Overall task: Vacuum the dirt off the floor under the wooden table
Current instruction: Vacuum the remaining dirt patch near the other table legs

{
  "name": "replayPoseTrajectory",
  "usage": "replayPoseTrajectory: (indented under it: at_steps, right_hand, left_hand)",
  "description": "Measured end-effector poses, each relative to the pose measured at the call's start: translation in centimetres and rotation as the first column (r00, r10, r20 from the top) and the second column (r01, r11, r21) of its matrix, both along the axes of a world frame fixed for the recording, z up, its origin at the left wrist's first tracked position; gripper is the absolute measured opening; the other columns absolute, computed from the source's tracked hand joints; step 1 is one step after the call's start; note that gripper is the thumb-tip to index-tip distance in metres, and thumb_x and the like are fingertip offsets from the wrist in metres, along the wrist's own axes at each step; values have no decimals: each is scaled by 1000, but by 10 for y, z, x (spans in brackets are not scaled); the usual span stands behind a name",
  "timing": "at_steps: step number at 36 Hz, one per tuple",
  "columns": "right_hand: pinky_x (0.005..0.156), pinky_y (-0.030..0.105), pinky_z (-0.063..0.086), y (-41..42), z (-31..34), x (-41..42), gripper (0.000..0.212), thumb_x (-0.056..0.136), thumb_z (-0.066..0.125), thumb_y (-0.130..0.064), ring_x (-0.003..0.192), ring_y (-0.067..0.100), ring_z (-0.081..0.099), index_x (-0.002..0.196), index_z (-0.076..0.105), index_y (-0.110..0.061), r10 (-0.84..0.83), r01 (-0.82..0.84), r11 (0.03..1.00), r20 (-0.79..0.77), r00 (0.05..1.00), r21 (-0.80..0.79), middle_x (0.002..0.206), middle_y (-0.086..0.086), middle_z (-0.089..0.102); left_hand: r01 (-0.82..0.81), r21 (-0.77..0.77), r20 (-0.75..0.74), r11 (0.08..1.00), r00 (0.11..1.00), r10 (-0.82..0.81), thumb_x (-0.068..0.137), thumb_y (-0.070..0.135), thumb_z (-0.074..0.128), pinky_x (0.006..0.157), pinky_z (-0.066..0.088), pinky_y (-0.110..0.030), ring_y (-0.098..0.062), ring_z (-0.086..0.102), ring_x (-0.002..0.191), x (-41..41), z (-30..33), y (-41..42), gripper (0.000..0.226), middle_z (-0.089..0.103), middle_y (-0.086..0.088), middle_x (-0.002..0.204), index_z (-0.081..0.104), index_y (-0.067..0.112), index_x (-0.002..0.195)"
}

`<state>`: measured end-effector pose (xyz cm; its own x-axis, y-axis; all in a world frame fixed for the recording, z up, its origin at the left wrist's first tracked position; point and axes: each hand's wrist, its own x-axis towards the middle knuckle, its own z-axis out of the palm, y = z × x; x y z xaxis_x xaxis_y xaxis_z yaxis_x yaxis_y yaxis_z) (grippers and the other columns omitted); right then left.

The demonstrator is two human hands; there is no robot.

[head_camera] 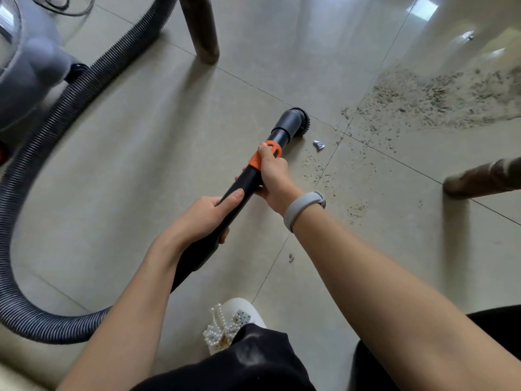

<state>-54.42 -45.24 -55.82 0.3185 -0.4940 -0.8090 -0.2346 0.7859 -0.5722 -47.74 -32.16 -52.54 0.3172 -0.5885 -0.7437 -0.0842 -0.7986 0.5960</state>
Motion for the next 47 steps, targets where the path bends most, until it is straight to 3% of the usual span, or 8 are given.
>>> replayPoseTrajectory:
  at_steps: [10,15,22,27,29,32,37,47]
  right_hand:
    - [86,50,55,11,-3,-19,37,95,47,-43,99,38,65,110,44,-9,-41,41,999,8,999,25,106,18,61]
    - [86,51,55,15,0,-30,27,96,47,-42,102,38,64,93,46,-14,-69,68,997,21,997,29,104,16,59]
    - [84,48,56,29,4,-37,29,95,49,-38,102,35,64,105,44,-11,-56,51,992,40,998,114,110,18,59]
    - [60,36,52,26,14,-31,21,92,54,-24,83,21,56,102,41,-12,-63,71,993,-78,995,96,90,5,49]
    - [68,40,54,24,15,-27,24,91,56,-25,85,24,57,103,42,-10,-73,83,993,-116,991,87,88,4,47]
    - [70,42,56,26,19,-24,17,94,51,-20,75,30,64,86,40,-9,-104,115,982,-77,992,147,85,7,46]
    - [62,37,55,37,19,-32,18,95,48,-19,58,28,63,101,39,-5,-168,173,973,-44,985,155,86,8,44]
    - [58,32,55,73,15,-57,15,93,50,-19,53,24,67,91,44,-6,-326,330,924,-50,944,194,73,8,51]
  left_hand:
    - [48,24,-28,999,998,-47,90,60,44,50,42,-26,-23,51,45,-7,2,6,51,57,-9,51,42,14,68]
    - [80,28,-36,996,996,-79,90,61,44,54,44,-28,-22,53,46,-13,2,8,52,58,-9,51,43,15,67]
    - [73,40,-65,997,995,-70,91,56,45,51,43,-25,-22,52,45,-13,6,22,48,55,-9,50,43,14,70]
    - [66,51,-51,997,997,-64,89,59,46,57,43,-29,-24,52,47,-10,5,39,50,57,-10,50,45,14,66]
    - [56,51,-52,997,997,-54,88,58,47,57,43,-30,-24,52,47,-11,5,45,50,56,-9,50,45,13,66]
    - [79,71,-102,994,992,-72,80,67,52,56,44,-30,-23,53,48,-9,6,51,57,56,-10,51,47,11,69]
    - [211,92,-264,973,948,-181,39,91,59,52,48,-31,-25,57,51,1,11,51,92,58,-14,56,54,6,72]
    - [426,153,-350,891,867,-355,39,91,60,58,48,-30,-25,58,55,14,8,60,88,64,-16,63,57,9,71]
